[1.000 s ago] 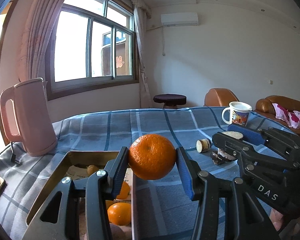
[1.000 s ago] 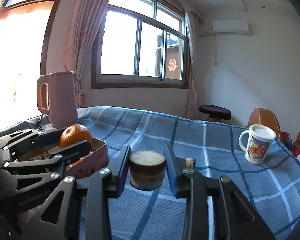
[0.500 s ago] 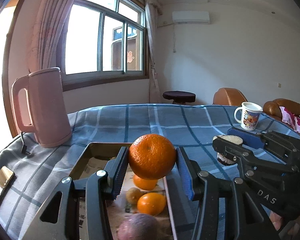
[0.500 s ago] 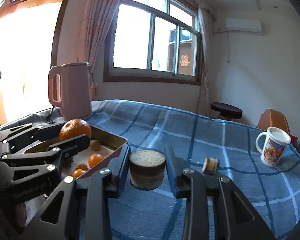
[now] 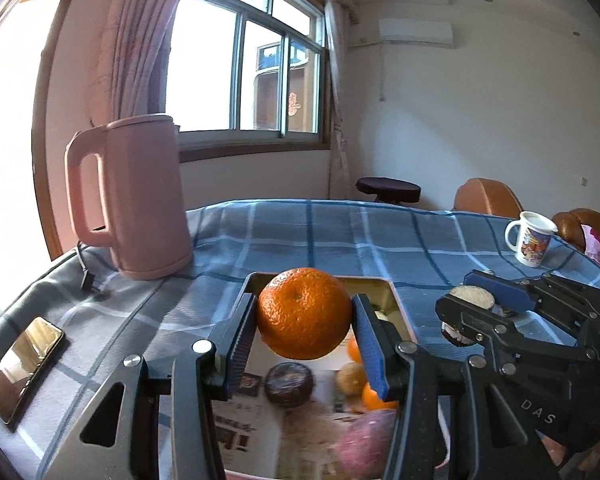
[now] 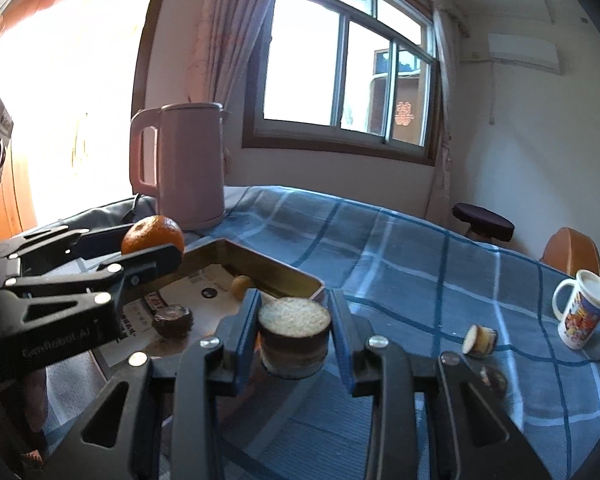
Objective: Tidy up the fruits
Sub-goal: 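Lower both grippers over the tin box and open them to drop the orange and cake slice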
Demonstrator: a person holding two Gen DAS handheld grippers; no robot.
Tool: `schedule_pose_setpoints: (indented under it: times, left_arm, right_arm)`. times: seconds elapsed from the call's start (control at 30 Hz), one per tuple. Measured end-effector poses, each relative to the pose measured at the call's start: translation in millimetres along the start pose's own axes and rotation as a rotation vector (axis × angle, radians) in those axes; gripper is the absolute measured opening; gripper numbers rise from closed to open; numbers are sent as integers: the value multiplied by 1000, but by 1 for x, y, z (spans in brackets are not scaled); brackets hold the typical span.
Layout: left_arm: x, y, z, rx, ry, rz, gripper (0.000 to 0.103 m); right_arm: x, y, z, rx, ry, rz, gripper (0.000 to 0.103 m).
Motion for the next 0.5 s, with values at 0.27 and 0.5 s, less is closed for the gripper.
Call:
schedule_pose_setpoints:
  times: [0.27,0.5]
  left_arm:
    - [-8,-7,-17,13,16,-58,50]
    - [-14,-12,-21,-1,21,-103,50]
  right_arm:
    - [1,-11,-20,35,28,-20,37]
    - [0,-26,-38,69,67,-64,37]
Point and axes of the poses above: each gripper's, at about its wrist camera, not at the fingertips, and y roughly against the way its jaws point, z to its right, x to its top, the point moved 7 cm from there along -y, roughly the way its jaws point, and after that the axes turned 4 degrees about z, right-handed, at the moved point
